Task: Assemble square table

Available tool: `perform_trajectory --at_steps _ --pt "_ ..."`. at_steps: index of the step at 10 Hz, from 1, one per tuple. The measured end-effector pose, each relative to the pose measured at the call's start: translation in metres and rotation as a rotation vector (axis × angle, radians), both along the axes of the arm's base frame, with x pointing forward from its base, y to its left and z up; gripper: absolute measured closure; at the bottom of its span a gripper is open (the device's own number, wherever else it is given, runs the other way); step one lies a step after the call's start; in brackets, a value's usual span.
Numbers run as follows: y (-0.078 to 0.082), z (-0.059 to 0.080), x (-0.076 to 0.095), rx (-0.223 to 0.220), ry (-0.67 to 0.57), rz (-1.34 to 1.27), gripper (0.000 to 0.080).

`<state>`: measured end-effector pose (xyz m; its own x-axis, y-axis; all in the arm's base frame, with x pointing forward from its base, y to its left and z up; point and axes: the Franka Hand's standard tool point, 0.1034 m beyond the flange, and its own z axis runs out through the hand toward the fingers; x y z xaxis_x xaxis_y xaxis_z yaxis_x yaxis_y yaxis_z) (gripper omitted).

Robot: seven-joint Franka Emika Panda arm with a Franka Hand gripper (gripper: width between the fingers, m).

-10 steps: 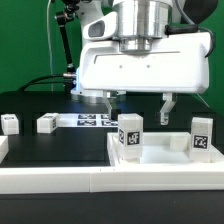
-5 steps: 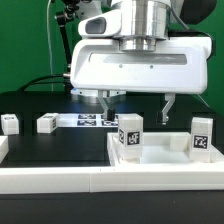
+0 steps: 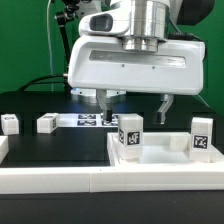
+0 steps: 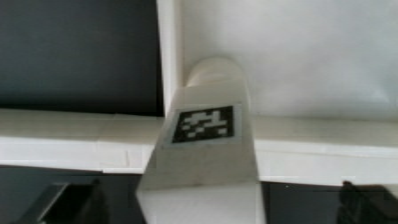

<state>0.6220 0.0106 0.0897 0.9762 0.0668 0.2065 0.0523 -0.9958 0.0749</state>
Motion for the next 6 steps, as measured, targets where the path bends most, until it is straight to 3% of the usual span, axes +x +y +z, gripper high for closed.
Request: perform_trajectory --at_steps 1,3,5,6 --pt "-0.0015 0.0 0.0001 -0.025 0.007 0.086 0.015" --pt "-0.0016 0.0 0.0001 -0.024 0.006 0.082 0.015" --pt "-0.0016 0.0 0.0 -0.024 0.006 0.082 0.042" --pt "-0.0016 0.0 0.0 -0.02 0.005 0.065 0.051"
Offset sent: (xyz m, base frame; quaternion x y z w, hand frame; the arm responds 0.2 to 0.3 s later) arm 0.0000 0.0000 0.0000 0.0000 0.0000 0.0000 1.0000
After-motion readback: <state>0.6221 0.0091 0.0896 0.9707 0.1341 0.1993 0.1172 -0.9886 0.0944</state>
